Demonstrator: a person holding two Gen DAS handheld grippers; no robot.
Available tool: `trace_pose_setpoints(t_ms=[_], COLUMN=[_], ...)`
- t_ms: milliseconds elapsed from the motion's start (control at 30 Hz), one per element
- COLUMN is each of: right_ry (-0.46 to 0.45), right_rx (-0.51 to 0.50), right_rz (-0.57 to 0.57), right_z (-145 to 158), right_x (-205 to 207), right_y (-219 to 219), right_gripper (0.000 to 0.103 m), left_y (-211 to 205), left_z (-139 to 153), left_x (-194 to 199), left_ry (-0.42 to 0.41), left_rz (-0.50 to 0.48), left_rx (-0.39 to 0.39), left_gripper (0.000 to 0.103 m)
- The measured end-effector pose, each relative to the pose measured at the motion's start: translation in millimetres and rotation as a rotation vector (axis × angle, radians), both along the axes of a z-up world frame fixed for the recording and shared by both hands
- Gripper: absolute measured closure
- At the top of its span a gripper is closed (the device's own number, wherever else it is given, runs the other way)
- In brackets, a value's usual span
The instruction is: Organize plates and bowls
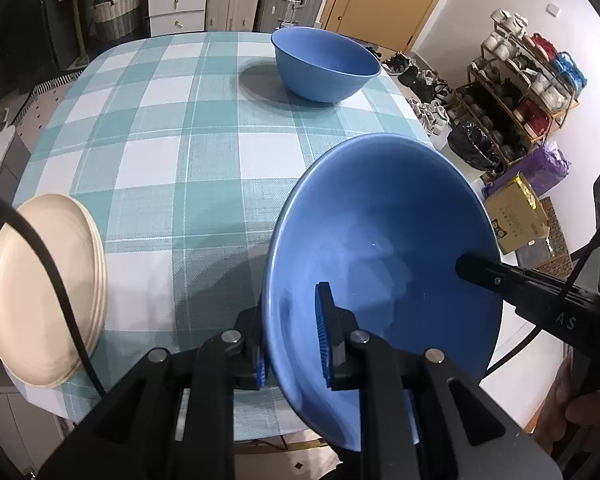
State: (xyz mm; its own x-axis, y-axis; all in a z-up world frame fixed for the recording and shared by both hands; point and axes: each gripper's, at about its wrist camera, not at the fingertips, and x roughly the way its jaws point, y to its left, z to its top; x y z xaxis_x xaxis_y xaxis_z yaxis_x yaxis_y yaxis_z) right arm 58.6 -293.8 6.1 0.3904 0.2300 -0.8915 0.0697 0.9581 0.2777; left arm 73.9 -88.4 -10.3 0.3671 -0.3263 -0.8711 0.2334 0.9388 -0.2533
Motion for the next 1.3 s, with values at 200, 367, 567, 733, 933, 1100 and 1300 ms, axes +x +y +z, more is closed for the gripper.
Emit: trace_pose_setpoints(t_ms=[200, 367, 567, 733, 933, 1100, 1300], right_ry=[0.0, 0.0, -0.002, -0.041, -0.061, -0.1, -0.058], right_rx=[-0.003, 0.031, 0.056, -0.003, -0.007, -0.031, -0.017], right_rz=[0.009, -0.019, -0.018, -0.006, -0.015, -0.027, -0.019], right_z=[-2, -7, -10, -1, 2, 4, -17], right_x=[-2, -3, -3, -5, -7, -12, -13], right_y=[1, -7, -9, -4, -8, -12, -11], right_gripper=[0.095, 0.095, 0.095, 0.095, 0.085, 0.074, 0.061], left_y=[-5, -5, -4, -2, 4, 12, 18], left_z=[1, 3, 0, -3, 3, -2, -24], left_x=[-3, -1, 3, 5, 6, 7, 9], left_ry=[-0.024, -0.009, -0.009, -0.005, -0.025, -0.029, 0.037], left_rz=[-0.014, -0.02, -0.016, -0.009, 0.003, 0.019, 0.026], left_rx=[0.05, 0.05, 0.088, 0.087, 0.094, 0.097, 0.049], left_gripper=[0.087, 0.086, 0.086, 0.086, 0.08, 0.064, 0.064])
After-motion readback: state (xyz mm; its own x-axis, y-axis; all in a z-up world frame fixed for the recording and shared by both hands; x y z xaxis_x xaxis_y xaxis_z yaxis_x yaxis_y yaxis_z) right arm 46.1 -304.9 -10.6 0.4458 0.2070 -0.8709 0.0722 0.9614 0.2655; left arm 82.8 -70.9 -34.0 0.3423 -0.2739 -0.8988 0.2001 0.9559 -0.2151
